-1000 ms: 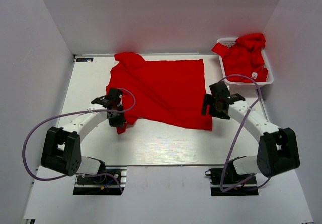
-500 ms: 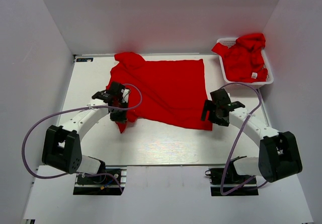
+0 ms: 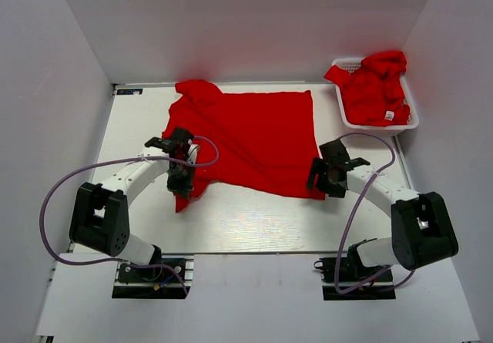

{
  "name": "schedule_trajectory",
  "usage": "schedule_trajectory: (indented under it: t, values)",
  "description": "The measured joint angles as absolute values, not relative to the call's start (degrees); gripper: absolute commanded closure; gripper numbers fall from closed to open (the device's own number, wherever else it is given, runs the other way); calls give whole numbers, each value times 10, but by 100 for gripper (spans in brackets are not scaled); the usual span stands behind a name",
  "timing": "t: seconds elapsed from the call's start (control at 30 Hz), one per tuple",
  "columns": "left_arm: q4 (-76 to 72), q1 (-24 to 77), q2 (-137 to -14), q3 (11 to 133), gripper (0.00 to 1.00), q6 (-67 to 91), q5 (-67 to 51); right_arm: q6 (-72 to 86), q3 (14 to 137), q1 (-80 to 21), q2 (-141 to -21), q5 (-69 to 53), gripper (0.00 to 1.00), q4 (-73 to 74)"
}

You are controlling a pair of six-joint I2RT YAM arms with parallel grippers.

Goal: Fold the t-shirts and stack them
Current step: Grap the side of the flattened tshirt closest away from the robot with both arms

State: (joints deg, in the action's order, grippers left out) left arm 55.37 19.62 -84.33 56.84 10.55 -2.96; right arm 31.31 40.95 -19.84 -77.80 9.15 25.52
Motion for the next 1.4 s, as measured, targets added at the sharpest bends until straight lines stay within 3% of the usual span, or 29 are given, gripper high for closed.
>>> schedule_trajectory:
  t: [0.2, 0.43, 0.47, 0.5, 0.57, 0.97, 1.4]
  values:
    - [579, 196, -843, 566, 100, 119, -38, 318, 406, -198, -799, 88, 25, 254]
    - [601, 196, -843, 553, 100, 124, -44, 325, 404, -199, -805, 89, 50, 246]
    - [601, 196, -843, 551, 100, 124, -48, 326, 403, -199, -805, 90, 59, 245]
    - [602, 196, -843, 549, 100, 124, -51, 326, 402, -199, -805, 91, 82, 244]
    - [608, 196, -843, 548, 100, 124, -54, 332, 398, -199, -805, 90, 100, 239]
    - [639, 196, -843, 555, 100, 124, -53, 343, 402, -199, -761, 113, 100, 299]
    - [635, 196, -921, 700, 100, 111, 0, 329, 484, -199, -782, 122, 100, 316]
